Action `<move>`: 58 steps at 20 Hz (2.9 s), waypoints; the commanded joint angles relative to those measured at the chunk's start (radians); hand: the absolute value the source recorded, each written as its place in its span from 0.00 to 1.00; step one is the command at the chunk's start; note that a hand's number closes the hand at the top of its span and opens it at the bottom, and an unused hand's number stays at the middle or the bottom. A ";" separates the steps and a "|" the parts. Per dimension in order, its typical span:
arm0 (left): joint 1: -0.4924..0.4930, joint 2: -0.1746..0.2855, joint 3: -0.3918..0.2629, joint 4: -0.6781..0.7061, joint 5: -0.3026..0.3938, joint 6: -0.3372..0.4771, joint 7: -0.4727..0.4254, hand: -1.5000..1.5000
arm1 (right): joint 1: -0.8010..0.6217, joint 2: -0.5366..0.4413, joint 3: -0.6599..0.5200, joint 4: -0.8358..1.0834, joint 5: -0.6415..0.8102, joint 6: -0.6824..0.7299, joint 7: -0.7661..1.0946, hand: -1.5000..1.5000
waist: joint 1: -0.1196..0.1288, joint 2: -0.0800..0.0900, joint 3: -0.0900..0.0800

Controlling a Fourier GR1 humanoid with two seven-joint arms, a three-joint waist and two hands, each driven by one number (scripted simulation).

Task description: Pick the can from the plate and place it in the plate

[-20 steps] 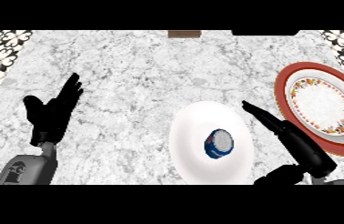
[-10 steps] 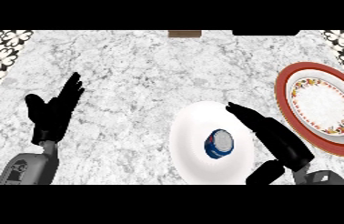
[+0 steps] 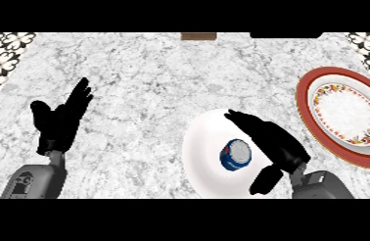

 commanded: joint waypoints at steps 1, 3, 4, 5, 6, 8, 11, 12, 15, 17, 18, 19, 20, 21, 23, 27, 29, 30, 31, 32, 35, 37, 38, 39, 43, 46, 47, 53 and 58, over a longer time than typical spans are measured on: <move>0.014 -0.027 0.016 -0.024 -0.036 -0.005 0.009 0.50 | 0.012 0.027 -0.031 -0.006 0.054 0.056 0.006 0.00 | -0.002 0.000 0.000; -0.020 -0.033 0.034 0.047 -0.035 -0.025 -0.017 0.50 | -0.006 0.038 -0.045 -0.001 0.074 0.068 0.023 0.00 | -0.003 0.000 0.000; -0.001 0.000 0.060 0.047 -0.012 -0.068 -0.039 0.50 | -0.017 0.068 -0.017 0.098 0.113 0.015 -0.021 0.00 | 0.000 0.001 0.000; 0.024 -0.039 0.012 -0.082 -0.037 -0.017 0.053 0.50 | -0.014 0.069 -0.015 0.118 0.138 -0.002 -0.050 0.00 | 0.001 0.000 0.000; -0.035 -0.025 0.046 -0.006 -0.038 -0.026 0.030 0.50 | -0.017 0.099 0.000 0.145 0.158 -0.013 -0.043 0.00 | -0.001 0.000 0.000; -0.053 -0.008 0.095 0.106 -0.031 -0.070 -0.059 0.50 | -0.031 0.083 -0.046 0.067 0.133 0.064 -0.009 0.00 | -0.004 0.001 0.000; 0.050 -0.032 0.073 -0.050 -0.032 -0.070 0.008 0.50 | -0.061 0.114 -0.050 0.097 0.175 0.086 -0.014 0.00 | 0.001 0.000 0.000; 0.008 -0.050 0.064 0.034 -0.060 -0.062 -0.047 0.50 | -0.077 0.102 -0.054 0.173 0.187 0.075 -0.070 0.00 | -0.001 0.001 0.000; 0.032 -0.033 0.070 -0.004 -0.049 -0.088 -0.024 0.50 | -0.060 0.116 -0.002 0.221 0.223 0.067 -0.107 0.00 | 0.002 0.001 0.000; 0.041 -0.051 0.060 -0.078 -0.063 -0.043 0.027 0.50 | -0.058 0.109 0.034 0.176 0.228 0.121 -0.101 1.00 | 0.004 -0.001 0.000; 0.037 -0.049 0.055 -0.074 -0.072 -0.058 0.038 0.50 | -0.050 0.100 0.010 0.171 0.220 0.122 -0.144 1.00 | 0.001 0.000 0.000; 0.001 -0.056 0.070 0.008 -0.072 -0.065 -0.007 0.50 | -0.053 0.119 0.023 0.132 0.226 0.130 -0.134 1.00 | -0.002 0.000 0.000; 0.013 -0.048 0.091 -0.024 -0.046 -0.077 0.017 0.50 | -0.060 0.125 0.030 0.135 0.236 0.148 -0.131 1.00 | 0.000 0.000 0.000; 0.073 -0.098 0.037 -0.042 -0.101 -0.043 -0.043 0.50 | -0.056 0.145 0.029 0.186 0.248 0.109 -0.157 1.00 | 0.001 0.000 0.000; 0.055 -0.109 0.049 0.004 -0.118 -0.034 -0.064 0.50 | -0.013 0.176 0.034 0.140 0.265 0.093 -0.142 1.00 | -0.002 0.000 0.000; 0.004 -0.058 0.110 0.005 -0.066 -0.113 -0.028 0.50 | -0.014 0.184 -0.004 0.224 0.300 0.020 -0.227 1.00 | -0.001 0.000 0.000; 0.003 -0.041 0.108 -0.058 -0.067 -0.079 0.057 0.50 | 0.167 0.029 0.080 0.026 0.272 0.051 -0.358 1.00 | -0.013 -0.003 0.000; 0.018 -0.044 0.115 -0.054 -0.068 -0.069 0.048 0.50 | 0.232 -0.019 0.129 -0.024 0.283 0.052 -0.410 1.00 | -0.022 -0.006 0.000; 0.047 -0.052 0.103 -0.067 -0.068 -0.075 0.044 0.50 | 0.248 -0.095 0.115 -0.090 0.250 0.076 -0.492 1.00 | -0.028 -0.009 0.001; 0.030 -0.042 0.130 -0.034 -0.064 -0.067 0.022 0.50 | 0.294 -0.157 0.147 -0.118 0.256 0.091 -0.547 1.00 | -0.042 -0.010 0.000; 0.073 -0.065 0.100 -0.058 -0.087 -0.059 0.003 0.50 | 0.422 -0.306 0.102 -0.195 0.293 -0.088 -0.735 1.00 | -0.041 -0.010 0.002; 0.073 -0.051 0.108 -0.088 -0.070 -0.077 0.020 0.50 | 0.472 -0.326 0.040 -0.282 0.306 -0.190 -0.753 1.00 | -0.037 -0.010 0.001; 0.064 -0.045 0.135 -0.026 -0.050 -0.093 -0.010 0.50 | 0.482 -0.348 -0.041 -0.324 0.252 -0.203 -0.770 1.00 | -0.049 -0.008 0.000; 0.056 -0.026 0.142 -0.027 -0.060 -0.090 0.002 0.50 | 0.519 -0.351 -0.079 -0.310 0.246 -0.278 -0.816 1.00 | -0.056 -0.009 0.001; 0.045 -0.019 0.160 -0.016 -0.042 -0.096 0.014 0.50 | 0.543 -0.277 -0.278 -0.406 0.043 -0.352 -0.851 1.00 | -0.068 -0.009 0.001; 0.112 -0.068 0.111 -0.046 -0.068 -0.090 -0.039 0.50 | 0.593 -0.225 -0.402 -0.397 -0.039 -0.438 -0.880 1.00 | -0.046 -0.008 0.001; 0.057 -0.044 0.122 -0.079 -0.077 -0.068 0.020 0.50 | 0.601 -0.217 -0.450 -0.387 -0.081 -0.445 -0.887 1.00 | -0.043 -0.008 0.002; -0.018 -0.081 0.100 0.037 -0.103 -0.064 -0.022 0.50 | 0.497 -0.248 -0.642 -0.296 -0.330 -0.280 -0.756 1.00 | -0.012 0.002 0.000; 0.031 -0.072 0.102 -0.020 -0.097 -0.087 -0.034 0.50 | 0.400 -0.321 -0.774 -0.093 -0.445 -0.160 -0.771 1.00 | 0.000 0.000 0.000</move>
